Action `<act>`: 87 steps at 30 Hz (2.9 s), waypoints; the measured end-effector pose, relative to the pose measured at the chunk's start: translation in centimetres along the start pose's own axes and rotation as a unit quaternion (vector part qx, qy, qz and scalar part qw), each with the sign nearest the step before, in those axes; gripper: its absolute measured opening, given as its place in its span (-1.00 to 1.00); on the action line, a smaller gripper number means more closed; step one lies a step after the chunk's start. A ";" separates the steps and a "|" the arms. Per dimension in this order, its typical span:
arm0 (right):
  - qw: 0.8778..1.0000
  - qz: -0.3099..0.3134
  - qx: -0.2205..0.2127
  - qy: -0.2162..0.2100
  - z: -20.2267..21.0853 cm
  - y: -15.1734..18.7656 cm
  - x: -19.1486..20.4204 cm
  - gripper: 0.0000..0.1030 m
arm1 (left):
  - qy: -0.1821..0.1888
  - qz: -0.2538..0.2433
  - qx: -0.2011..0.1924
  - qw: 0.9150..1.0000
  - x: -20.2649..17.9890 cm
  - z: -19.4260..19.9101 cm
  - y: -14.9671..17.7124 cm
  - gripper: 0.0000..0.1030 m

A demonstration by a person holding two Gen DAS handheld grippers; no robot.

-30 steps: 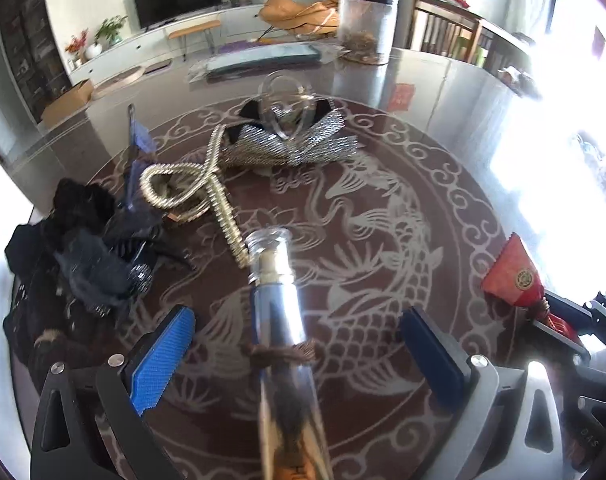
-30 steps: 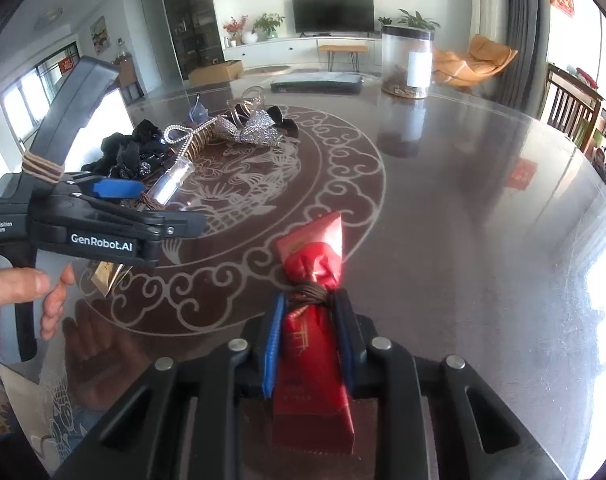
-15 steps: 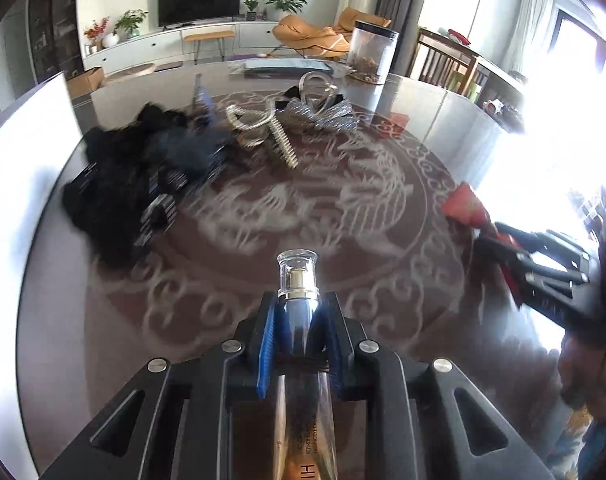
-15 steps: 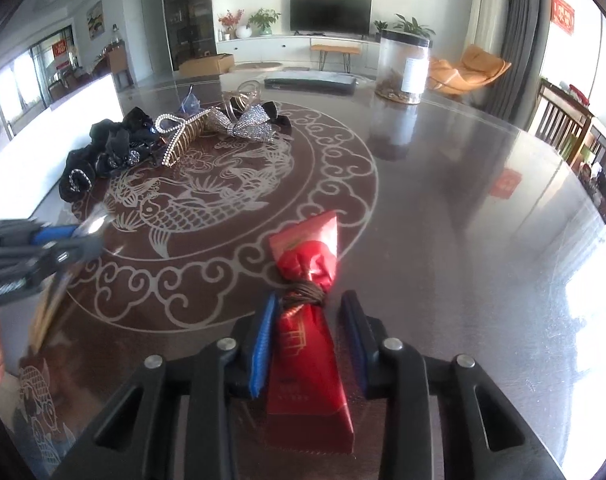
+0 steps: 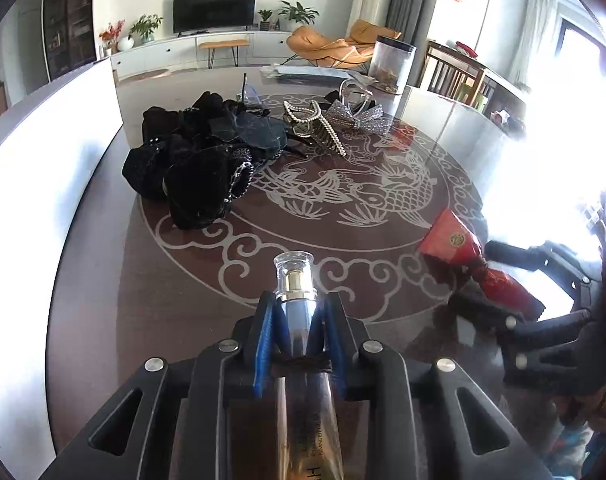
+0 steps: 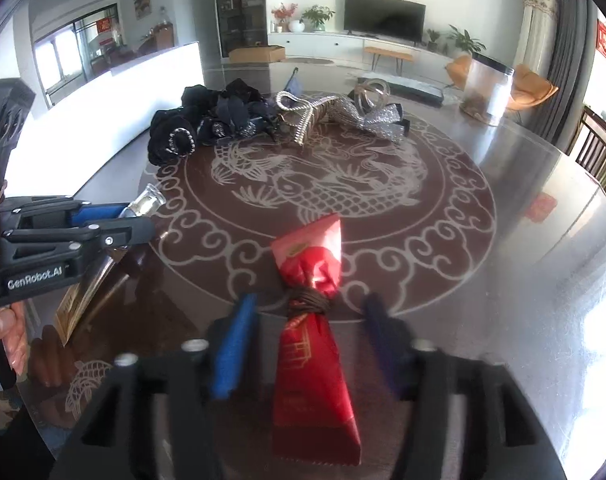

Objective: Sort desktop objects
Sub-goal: 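Lift the gold tube and red package off the table with both grippers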

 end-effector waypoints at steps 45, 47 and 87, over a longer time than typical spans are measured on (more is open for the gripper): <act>1.000 -0.006 0.014 0.000 -0.8 -0.2 -0.3 1.00 | -0.069 -0.011 0.009 0.997 -1.1 -1.2 0.6 1.00; 1.000 -0.006 0.014 0.000 -0.8 -0.2 -0.3 1.00 | -0.069 -0.011 0.009 0.997 -1.1 -1.2 0.6 1.00; 1.000 -0.006 0.014 0.000 -0.8 -0.2 -0.3 1.00 | -0.070 -0.011 0.009 0.997 -1.1 -1.1 0.6 1.00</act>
Point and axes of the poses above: each gripper's, at about its wrist camera, not at the fingertips, and z roughly against the way its jaws point, x to its left, y to its underside, the point moved 1 cm from there along -z, roughly the way its jaws point, and after that the axes turned 15 degrees about z, right-handed, at the moved point
